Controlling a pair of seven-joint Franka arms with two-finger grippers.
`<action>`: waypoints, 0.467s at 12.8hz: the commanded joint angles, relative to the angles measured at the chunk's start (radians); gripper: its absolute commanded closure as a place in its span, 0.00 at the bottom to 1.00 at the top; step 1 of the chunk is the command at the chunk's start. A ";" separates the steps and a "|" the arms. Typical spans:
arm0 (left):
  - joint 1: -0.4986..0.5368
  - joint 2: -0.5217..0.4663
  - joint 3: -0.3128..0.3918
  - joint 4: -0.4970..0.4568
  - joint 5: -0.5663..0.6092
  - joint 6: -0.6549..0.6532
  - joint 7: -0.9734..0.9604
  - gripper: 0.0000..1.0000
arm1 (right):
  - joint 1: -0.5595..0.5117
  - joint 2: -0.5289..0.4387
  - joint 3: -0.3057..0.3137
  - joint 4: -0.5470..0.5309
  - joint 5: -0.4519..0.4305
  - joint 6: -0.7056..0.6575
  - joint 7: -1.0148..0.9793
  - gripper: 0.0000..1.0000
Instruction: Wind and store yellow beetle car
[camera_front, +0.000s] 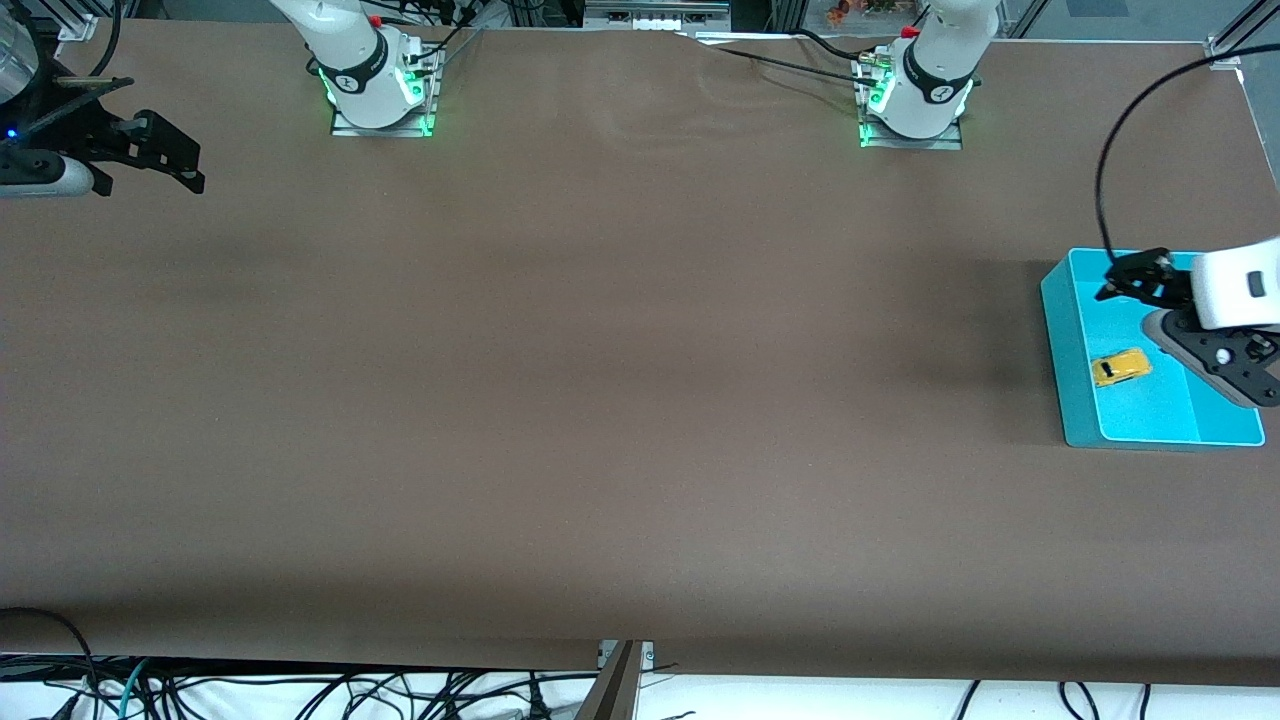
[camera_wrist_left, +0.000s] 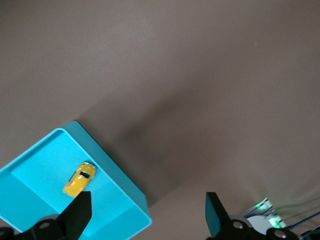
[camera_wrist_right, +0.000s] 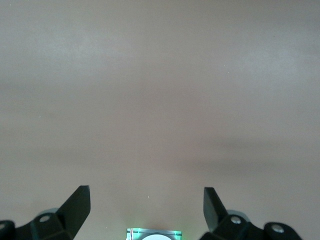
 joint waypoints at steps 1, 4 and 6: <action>-0.145 -0.058 0.106 0.012 -0.018 0.017 -0.088 0.00 | -0.002 0.008 -0.001 0.027 0.012 -0.023 0.013 0.00; -0.399 -0.181 0.409 -0.068 -0.132 0.115 -0.290 0.00 | -0.002 0.008 0.001 0.027 0.013 -0.023 0.013 0.00; -0.492 -0.282 0.521 -0.203 -0.194 0.211 -0.489 0.00 | -0.002 0.008 -0.001 0.027 0.015 -0.021 0.013 0.00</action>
